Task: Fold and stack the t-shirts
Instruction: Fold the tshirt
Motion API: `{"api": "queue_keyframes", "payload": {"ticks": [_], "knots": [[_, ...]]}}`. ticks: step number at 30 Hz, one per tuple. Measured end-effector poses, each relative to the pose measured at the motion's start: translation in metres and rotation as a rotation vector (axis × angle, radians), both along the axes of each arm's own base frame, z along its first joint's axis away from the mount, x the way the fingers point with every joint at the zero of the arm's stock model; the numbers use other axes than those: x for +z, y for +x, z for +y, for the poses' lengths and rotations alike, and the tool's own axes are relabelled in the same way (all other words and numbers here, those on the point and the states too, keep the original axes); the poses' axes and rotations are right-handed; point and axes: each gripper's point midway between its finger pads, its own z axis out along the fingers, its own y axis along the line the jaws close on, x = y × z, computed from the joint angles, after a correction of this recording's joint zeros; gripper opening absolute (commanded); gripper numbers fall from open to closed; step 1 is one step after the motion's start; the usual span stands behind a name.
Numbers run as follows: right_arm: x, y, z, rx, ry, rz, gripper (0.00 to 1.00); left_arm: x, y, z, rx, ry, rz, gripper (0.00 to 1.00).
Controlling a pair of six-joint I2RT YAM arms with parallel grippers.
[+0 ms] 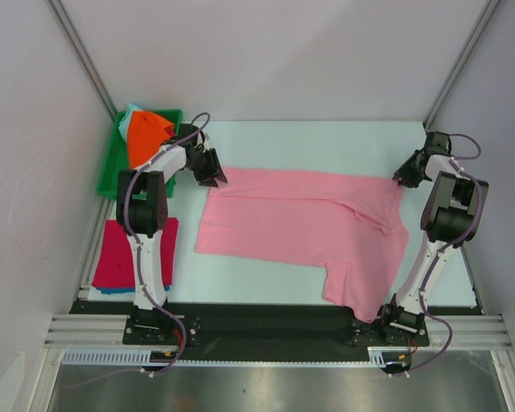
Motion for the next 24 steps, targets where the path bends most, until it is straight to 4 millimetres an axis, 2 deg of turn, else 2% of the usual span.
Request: {"api": "queue_keyframes", "payload": {"ticks": [1,3,5,10,12,13,18,22,24], "knots": [[-0.002,0.000,0.000,-0.005,0.003,0.003,0.22,0.000,0.000,0.000,0.000,0.000,0.001,0.47],[-0.003,-0.001,-0.002,-0.020,0.003,0.010,0.15,-0.001,0.000,0.001,0.001,-0.001,0.003,0.47],[-0.004,-0.003,-0.008,-0.042,-0.009,0.018,0.01,-0.001,0.000,0.001,0.002,-0.006,0.005,0.46],[-0.007,-0.009,-0.024,-0.093,-0.012,0.028,0.01,-0.001,0.001,0.001,0.003,-0.010,0.005,0.47],[-0.008,-0.010,-0.025,-0.099,0.001,0.028,0.14,-0.001,0.001,0.001,0.003,-0.010,0.005,0.47],[-0.008,-0.010,-0.025,-0.098,0.005,0.026,0.27,-0.001,0.001,0.001,0.003,-0.010,0.005,0.47],[0.002,-0.008,-0.027,-0.091,-0.008,0.030,0.57,0.000,0.000,0.001,-0.001,-0.012,0.004,0.50],[0.029,-0.016,-0.046,-0.113,-0.119,0.107,0.64,0.003,-0.001,0.004,-0.010,0.009,-0.001,0.50],[0.043,-0.022,-0.049,-0.111,-0.180,0.124,0.64,0.006,-0.002,0.007,-0.012,0.029,-0.012,0.50]]}}
